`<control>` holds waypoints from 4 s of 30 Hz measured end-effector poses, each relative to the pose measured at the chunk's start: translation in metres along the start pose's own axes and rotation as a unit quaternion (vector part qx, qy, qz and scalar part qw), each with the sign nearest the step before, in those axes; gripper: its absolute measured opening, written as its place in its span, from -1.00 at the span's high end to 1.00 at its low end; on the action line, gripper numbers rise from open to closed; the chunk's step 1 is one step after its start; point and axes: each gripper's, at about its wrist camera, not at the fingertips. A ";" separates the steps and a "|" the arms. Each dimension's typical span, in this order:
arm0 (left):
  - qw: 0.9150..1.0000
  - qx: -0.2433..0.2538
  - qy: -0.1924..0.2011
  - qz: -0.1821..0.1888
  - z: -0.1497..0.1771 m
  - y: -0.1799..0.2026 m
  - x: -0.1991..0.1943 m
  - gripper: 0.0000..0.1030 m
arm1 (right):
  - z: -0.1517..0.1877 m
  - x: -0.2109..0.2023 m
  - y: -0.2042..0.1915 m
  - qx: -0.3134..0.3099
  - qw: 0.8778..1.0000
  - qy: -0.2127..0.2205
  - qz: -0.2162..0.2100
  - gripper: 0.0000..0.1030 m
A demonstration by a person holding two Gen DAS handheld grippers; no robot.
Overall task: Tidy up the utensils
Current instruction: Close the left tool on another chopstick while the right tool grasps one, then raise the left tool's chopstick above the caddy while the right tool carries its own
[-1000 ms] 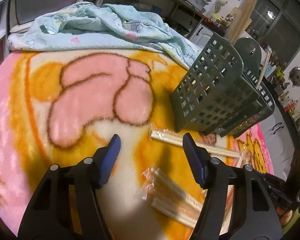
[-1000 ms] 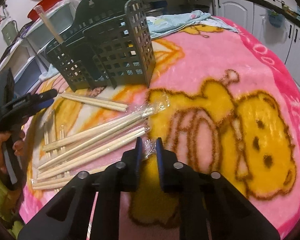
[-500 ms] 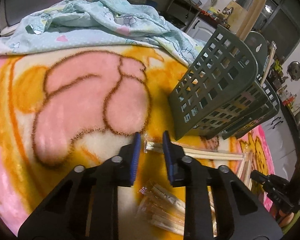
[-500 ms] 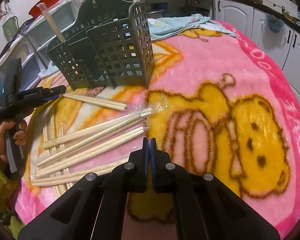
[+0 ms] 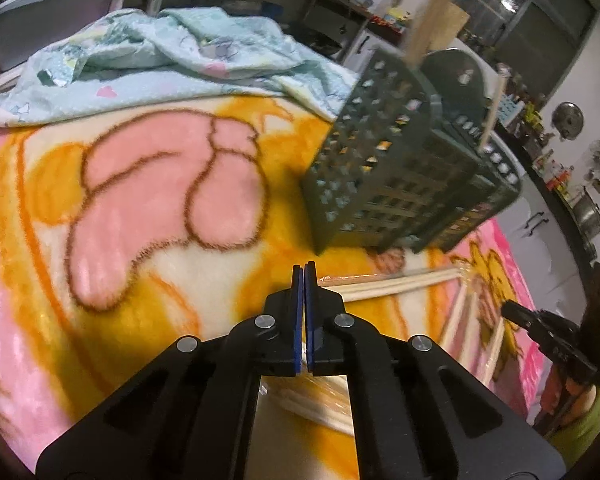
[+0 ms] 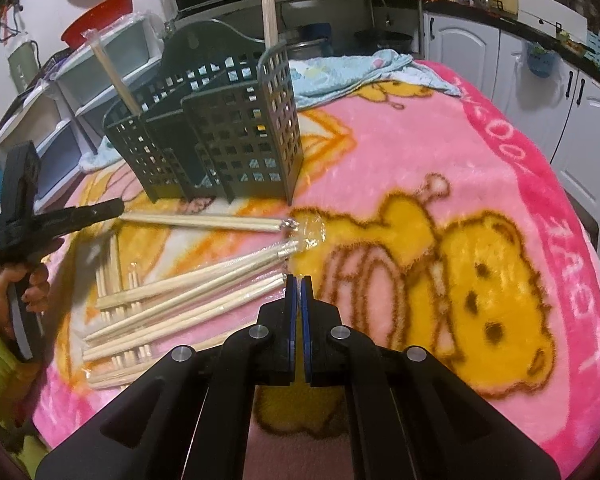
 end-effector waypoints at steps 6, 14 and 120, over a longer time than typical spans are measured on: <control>0.999 0.022 0.020 0.022 0.008 0.018 -0.027 1.00 | -0.003 -0.011 0.003 0.003 1.000 0.015 0.009 0.95; 0.998 0.043 0.038 0.038 0.020 0.037 -0.052 1.00 | -0.008 -0.025 0.002 0.004 0.999 0.038 0.011 0.96; 0.965 0.158 0.186 0.095 -0.121 0.178 -0.142 1.00 | -0.197 -0.160 -0.062 -0.049 0.956 0.289 -0.004 0.97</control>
Point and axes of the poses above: each gripper's, at about its wrist camera, not at the fingertips, and x roughly the way its jaws point, y to its right, z to its underside, and after that the axes turned 1 degree about -x, right-handed
